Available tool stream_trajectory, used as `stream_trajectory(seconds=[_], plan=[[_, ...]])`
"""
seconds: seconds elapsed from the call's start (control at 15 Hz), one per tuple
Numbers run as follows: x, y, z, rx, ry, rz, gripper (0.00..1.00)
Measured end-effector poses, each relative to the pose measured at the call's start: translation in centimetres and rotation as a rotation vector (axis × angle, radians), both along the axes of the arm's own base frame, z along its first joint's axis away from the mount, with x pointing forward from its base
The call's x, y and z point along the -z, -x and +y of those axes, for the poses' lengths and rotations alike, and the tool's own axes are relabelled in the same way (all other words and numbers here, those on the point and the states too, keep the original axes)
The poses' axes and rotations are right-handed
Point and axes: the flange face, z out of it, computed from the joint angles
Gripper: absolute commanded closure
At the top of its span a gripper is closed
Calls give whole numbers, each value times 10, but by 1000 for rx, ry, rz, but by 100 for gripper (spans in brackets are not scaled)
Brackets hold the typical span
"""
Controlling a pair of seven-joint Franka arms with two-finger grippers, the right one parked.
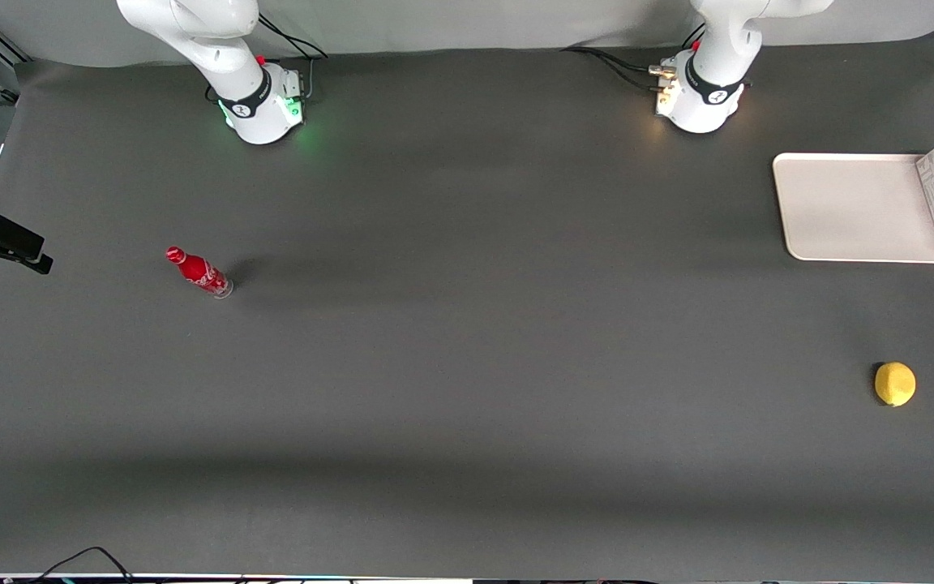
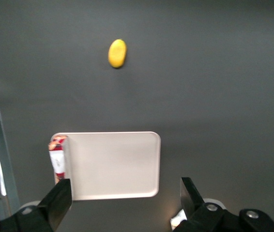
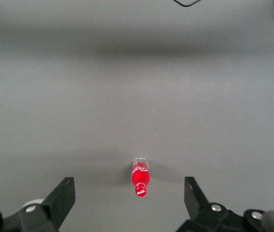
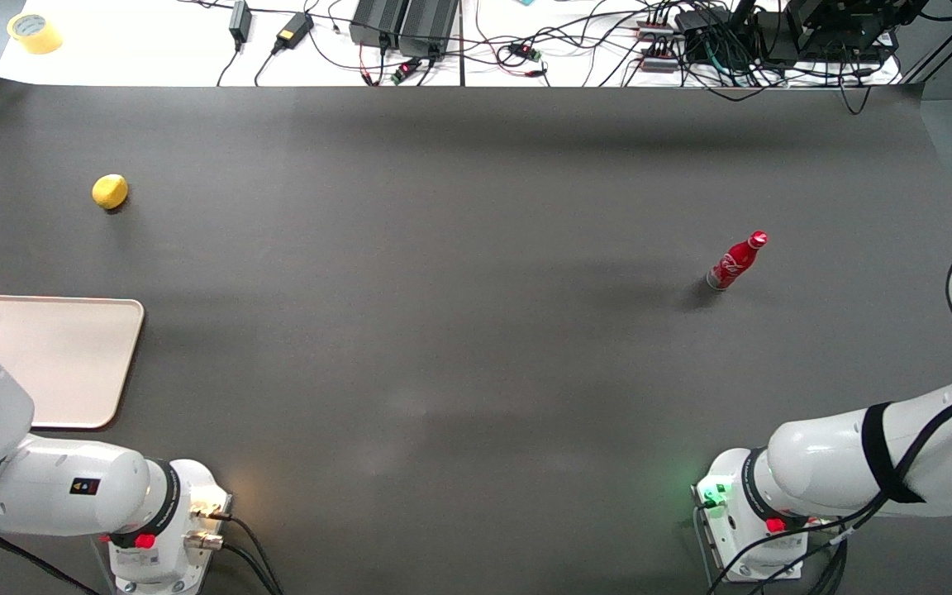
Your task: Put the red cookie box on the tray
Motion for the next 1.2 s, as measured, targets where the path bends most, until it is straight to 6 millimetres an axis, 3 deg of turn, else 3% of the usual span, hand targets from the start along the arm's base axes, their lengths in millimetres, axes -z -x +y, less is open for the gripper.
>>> stream_trajectory(seconds=[0.2,0.33,0.47,0.6,0.87,1.0,1.2], plan=[[-30,-10,-101,7,-38,25,0],[-35,-8,-162,16,-43,26,0],[-24,-5,-210,20,-40,15,0],[2,2,-243,38,-41,-6,0],[59,28,-268,65,-37,-32,0],[66,37,-267,69,-58,-34,0],[58,38,-264,68,-83,-52,0]])
